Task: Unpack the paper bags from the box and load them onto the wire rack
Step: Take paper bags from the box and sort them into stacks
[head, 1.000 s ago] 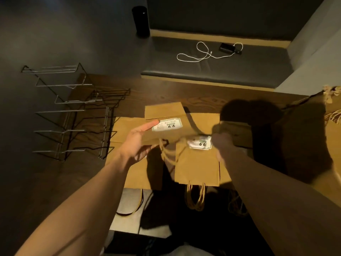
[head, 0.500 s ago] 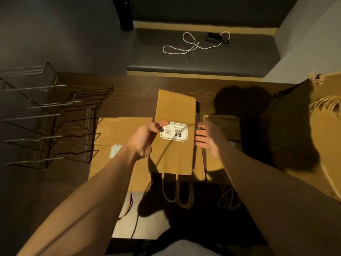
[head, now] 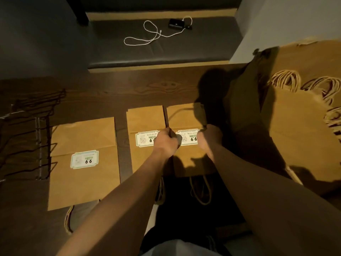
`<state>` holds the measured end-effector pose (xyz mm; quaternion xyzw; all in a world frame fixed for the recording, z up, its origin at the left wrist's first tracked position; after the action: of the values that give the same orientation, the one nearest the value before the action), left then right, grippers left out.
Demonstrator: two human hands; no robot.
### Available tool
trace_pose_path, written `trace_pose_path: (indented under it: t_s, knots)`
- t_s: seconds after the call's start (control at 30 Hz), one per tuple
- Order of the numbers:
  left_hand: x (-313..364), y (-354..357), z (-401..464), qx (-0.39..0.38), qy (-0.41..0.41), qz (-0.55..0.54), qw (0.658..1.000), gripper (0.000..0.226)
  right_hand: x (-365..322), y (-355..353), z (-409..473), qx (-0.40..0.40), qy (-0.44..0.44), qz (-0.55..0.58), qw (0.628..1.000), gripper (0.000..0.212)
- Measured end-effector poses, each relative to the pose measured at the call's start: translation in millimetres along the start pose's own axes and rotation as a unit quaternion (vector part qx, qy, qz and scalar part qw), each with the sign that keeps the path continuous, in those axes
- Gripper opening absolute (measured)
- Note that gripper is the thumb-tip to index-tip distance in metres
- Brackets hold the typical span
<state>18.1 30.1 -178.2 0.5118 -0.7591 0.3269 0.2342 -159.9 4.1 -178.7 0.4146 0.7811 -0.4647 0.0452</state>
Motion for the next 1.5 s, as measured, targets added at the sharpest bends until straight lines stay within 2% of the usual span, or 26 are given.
trace_pose_path:
  t_s: [0.07,0.13,0.2,0.33,0.37,0.43,0.53,0.6,0.63,0.73,0.9,1.0,1.1,1.17,1.2,1.27,1.33,1.47,1.5]
  knots:
    - [-1,8,6,-0.032,0.018,-0.021,0.999,0.015,3,5,-2,-0.002,0.017,-0.019,1.000,0.033]
    - [-6,11,7,-0.049,0.022,-0.054,0.997,0.007,8,5,-5,0.010,0.035,-0.035,0.999,0.037]
    - [-9,9,4,-0.039,0.011,-0.066,0.997,0.006,13,6,-7,0.008,0.055,-0.038,0.998,0.040]
    - [-8,12,1,-0.033,-0.012,-0.109,0.993,0.025,22,11,-4,-0.022,0.063,-0.030,0.997,0.037]
    - [-8,14,2,-0.034,-0.016,-0.117,0.992,0.021,23,13,-3,-0.033,0.061,-0.032,0.997,0.037]
    - [-7,18,3,-0.046,-0.016,-0.103,0.994,0.010,24,16,1,-0.041,0.061,-0.029,0.997,0.039]
    - [-8,21,6,-0.057,-0.014,-0.071,0.996,0.031,21,8,3,0.013,0.059,-0.035,0.998,0.033]
    - [-10,24,9,-0.057,-0.017,-0.060,0.996,0.044,19,6,5,0.024,0.061,-0.030,0.997,0.036]
    - [-11,23,10,-0.056,-0.022,-0.055,0.997,0.045,19,7,6,0.026,0.065,-0.031,0.997,0.038]
    - [-9,24,12,-0.058,-0.026,-0.050,0.997,0.016,20,7,11,0.028,0.065,-0.046,0.996,0.036]
    - [-3,22,19,-0.055,-0.012,-0.019,0.998,0.025,17,11,19,-0.046,0.089,-0.011,0.995,0.044]
    - [15,15,18,-0.040,0.002,0.012,0.999,0.037,-2,-9,7,-0.005,0.069,-0.001,0.998,0.044]
    - [53,4,11,0.007,0.038,0.020,0.999,0.028,-37,-22,3,-0.031,0.014,0.117,0.993,0.039]
    - [83,-2,6,0.047,0.067,-0.030,0.996,0.013,-63,-34,-3,-0.063,0.000,0.253,0.965,0.020]
    - [99,-3,3,0.059,0.088,-0.046,0.993,0.010,-75,-40,-5,-0.082,-0.012,0.339,0.937,0.014]
    - [133,-1,-7,0.072,0.130,-0.047,0.988,0.015,-95,-67,-12,-0.059,-0.065,0.328,0.941,0.018]
    - [165,0,-16,0.093,0.172,-0.063,0.979,0.015,-110,-106,-24,-0.013,-0.130,0.247,0.960,0.028]
    - [226,24,-45,0.086,0.240,-0.065,0.965,0.016,-102,-195,-48,0.130,-0.176,0.193,0.957,0.031]
    - [237,33,-51,0.075,0.255,-0.060,0.962,0.017,-99,-208,-53,0.133,-0.171,0.171,0.961,0.032]
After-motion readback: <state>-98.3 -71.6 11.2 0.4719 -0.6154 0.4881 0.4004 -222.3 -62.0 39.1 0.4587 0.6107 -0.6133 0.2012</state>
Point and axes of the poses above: each hand's wrist, its own z-axis towards the middle knuckle, its own y-axis out of the palm, x = y × z, the point moved 7 cm from there along z, towards the middle knuckle, and after that the axes turned 7 degrees about -x, right-handed, at the moved point
